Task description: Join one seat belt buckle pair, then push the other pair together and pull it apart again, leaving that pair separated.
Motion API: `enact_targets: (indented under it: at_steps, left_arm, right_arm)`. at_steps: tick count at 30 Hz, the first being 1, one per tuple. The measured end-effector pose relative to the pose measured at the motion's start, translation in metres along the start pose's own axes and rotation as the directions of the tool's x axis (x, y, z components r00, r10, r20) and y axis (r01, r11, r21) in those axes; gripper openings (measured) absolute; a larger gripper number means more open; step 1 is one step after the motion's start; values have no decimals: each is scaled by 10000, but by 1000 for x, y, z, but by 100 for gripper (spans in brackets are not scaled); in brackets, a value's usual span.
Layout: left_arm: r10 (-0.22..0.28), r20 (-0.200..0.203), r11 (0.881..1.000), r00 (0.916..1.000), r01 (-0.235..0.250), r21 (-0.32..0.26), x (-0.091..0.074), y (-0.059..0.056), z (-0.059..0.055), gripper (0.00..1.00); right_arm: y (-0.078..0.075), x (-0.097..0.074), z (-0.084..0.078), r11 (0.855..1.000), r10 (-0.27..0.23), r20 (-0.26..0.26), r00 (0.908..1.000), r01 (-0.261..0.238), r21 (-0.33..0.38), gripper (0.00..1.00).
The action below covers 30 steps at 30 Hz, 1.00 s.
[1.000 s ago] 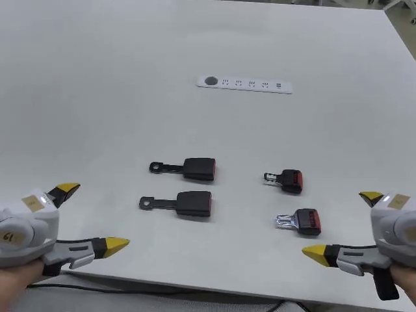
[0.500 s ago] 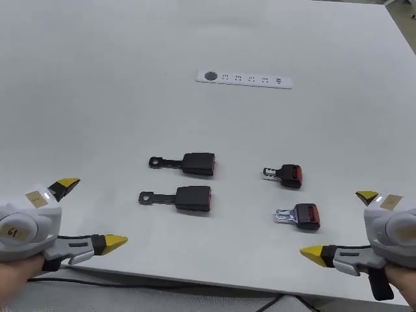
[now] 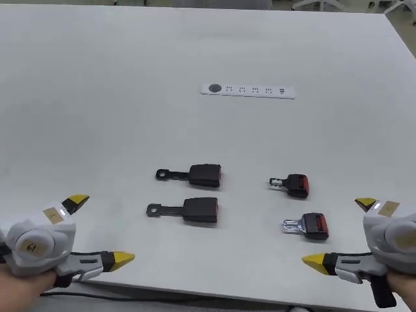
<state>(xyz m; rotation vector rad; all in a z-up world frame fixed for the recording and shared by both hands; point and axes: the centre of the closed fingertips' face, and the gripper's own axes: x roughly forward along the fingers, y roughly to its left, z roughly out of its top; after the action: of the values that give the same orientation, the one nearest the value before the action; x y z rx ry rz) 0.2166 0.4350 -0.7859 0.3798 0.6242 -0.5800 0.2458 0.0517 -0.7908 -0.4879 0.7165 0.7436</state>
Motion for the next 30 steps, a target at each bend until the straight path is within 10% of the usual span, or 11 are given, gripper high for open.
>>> enact_targets:
  at_steps: [30]
  left_arm:
    - [330,-190,9985,9993,-321,446,-5,5,-1,91]
  right_arm:
    - [0,-11,-6,9999,-19,-146,9999,17,-103,86]
